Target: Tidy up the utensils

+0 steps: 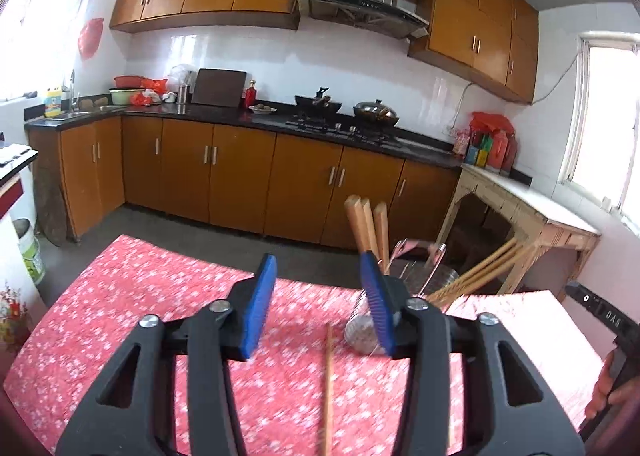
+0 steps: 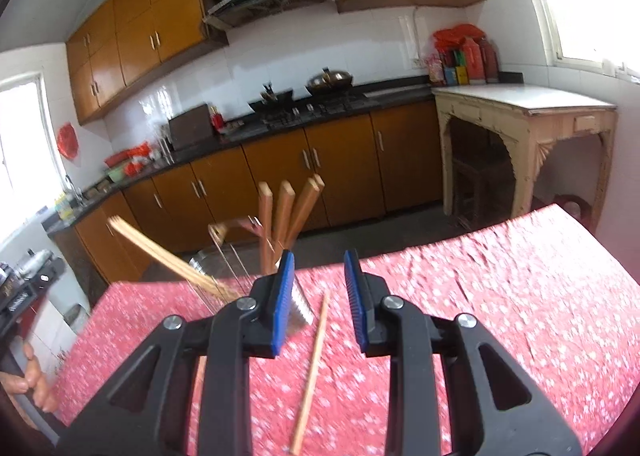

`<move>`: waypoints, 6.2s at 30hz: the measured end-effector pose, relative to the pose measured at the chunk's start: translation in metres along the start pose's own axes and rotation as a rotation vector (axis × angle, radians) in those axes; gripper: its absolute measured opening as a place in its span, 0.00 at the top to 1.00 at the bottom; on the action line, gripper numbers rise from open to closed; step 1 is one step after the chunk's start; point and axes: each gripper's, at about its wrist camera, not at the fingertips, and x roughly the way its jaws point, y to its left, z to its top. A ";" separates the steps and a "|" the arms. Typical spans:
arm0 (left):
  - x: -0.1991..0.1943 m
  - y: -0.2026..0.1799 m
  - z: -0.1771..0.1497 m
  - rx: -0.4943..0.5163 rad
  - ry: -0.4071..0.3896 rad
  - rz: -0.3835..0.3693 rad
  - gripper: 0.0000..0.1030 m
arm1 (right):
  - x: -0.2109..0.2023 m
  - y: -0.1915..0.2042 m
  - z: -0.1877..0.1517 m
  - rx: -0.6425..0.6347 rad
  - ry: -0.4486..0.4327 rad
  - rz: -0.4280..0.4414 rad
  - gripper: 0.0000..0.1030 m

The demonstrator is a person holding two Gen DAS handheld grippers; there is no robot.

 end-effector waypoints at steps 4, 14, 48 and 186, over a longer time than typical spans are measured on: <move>0.013 0.006 -0.029 0.056 0.068 0.045 0.53 | 0.017 -0.007 -0.035 -0.009 0.086 -0.017 0.74; 0.057 0.012 -0.115 0.147 0.276 0.077 0.41 | 0.072 0.011 -0.128 -0.045 0.326 0.024 0.74; 0.085 -0.032 -0.163 0.192 0.458 -0.009 0.50 | 0.099 -0.026 -0.144 0.067 0.381 -0.170 0.93; -0.029 -0.088 0.110 0.018 -0.298 -0.118 0.93 | -0.060 0.071 0.107 -0.054 -0.329 0.188 0.93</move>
